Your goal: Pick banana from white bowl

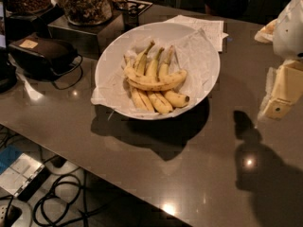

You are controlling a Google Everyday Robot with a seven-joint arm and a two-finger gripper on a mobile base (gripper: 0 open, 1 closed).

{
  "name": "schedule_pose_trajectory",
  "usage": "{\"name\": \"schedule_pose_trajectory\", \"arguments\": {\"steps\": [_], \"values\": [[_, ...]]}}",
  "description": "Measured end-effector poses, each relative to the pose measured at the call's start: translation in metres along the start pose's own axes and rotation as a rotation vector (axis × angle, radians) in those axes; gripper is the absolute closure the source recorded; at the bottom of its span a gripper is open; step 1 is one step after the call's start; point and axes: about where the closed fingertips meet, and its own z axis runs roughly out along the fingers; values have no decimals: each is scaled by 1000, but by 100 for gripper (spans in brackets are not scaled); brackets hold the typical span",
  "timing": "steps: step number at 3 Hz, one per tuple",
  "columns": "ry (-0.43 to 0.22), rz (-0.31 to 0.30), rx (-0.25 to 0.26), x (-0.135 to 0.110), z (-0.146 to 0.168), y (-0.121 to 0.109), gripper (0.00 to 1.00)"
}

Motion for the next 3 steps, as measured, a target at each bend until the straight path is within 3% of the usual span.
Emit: {"name": "schedule_pose_trajectory", "arguments": {"steps": [2, 3], "values": [[5, 12, -18, -3, -1, -1, 0], [1, 21, -67, -27, -4, 1, 0]]}}
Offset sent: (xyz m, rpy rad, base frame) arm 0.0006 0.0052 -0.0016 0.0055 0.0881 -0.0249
